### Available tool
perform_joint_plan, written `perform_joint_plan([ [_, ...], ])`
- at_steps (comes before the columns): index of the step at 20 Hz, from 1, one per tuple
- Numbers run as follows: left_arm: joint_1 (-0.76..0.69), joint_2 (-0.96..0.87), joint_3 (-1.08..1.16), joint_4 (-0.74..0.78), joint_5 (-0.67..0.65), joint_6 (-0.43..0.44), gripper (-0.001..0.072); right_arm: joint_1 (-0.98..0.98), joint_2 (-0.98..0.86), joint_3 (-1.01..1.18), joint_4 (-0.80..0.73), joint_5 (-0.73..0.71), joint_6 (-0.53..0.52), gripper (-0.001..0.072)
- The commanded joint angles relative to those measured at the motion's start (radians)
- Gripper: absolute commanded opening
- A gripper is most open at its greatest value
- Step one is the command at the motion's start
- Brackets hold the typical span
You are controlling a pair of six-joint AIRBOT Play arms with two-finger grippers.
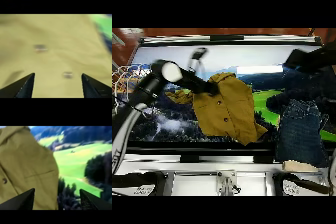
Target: Fold the shirts.
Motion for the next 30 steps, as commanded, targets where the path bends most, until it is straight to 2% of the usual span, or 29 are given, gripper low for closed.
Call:
perform_joint_plan([
  [1, 0.239, -0.011, -0.065, -0.018, -0.06, 0.021, 0.072, 0.063, -0.176, 0.001, 0.074, 0.02, -0.049, 0.0691],
  [3, 0.291, -0.044, -0.137, -0.05, -0.048, 0.034, 0.072, 0.073, -0.282, 0.001, 0.091, 0.02, -0.047, 0.0691],
  [7, 0.271, -0.124, -0.22, -0.121, 0.066, 0.079, 0.072, 0.073, -0.455, 0.001, 0.216, 0.004, -0.04, 0.069],
  [12, 0.216, -0.207, -0.219, -0.201, 0.233, 0.086, 0.072, 0.074, -0.564, 0.001, 0.25, -0.021, -0.044, 0.069],
  [13, 0.21, -0.211, -0.219, -0.203, 0.258, 0.086, 0.0698, 0.077, -0.573, 0.001, 0.249, -0.032, -0.045, 0.069],
  [15, 0.207, -0.21, -0.211, -0.214, 0.282, 0.086, 0.0194, 0.087, -0.59, 0.001, 0.25, -0.076, -0.044, 0.069],
  [17, 0.206, -0.205, -0.177, -0.217, 0.269, 0.122, 0.0133, 0.095, -0.607, 0.001, 0.248, -0.136, -0.038, 0.069],
  [18, 0.204, -0.198, -0.153, -0.222, 0.256, 0.158, 0.0065, 0.101, -0.619, 0.002, 0.249, -0.165, -0.023, 0.0689],
  [19, 0.201, -0.189, -0.13, -0.222, 0.25, 0.194, 0.0053, 0.102, -0.629, 0.002, 0.249, -0.187, -0.003, 0.0679],
  [20, 0.195, -0.176, -0.105, -0.221, 0.246, 0.227, 0.0053, 0.107, -0.641, 0.002, 0.264, -0.203, 0.023, 0.058],
  [21, 0.191, -0.164, -0.08, -0.222, 0.245, 0.244, 0.0052, 0.109, -0.647, 0.002, 0.29, -0.217, 0.024, 0.0222],
  [22, 0.187, -0.151, -0.051, -0.221, 0.246, 0.243, 0.0052, 0.113, -0.646, 0.002, 0.327, -0.24, 0.022, 0.0072],
  [26, 0.181, -0.122, 0.182, -0.221, 0.247, 0.289, 0.0052, 0.106, -0.551, 0.077, 0.526, -0.379, -0.238, 0.0064],
  [30, 0.164, -0.096, 0.609, -0.222, 0.274, 0.307, 0.0052, 0.081, -0.35, 0.29, 0.617, -0.543, -0.387, 0.0064],
])
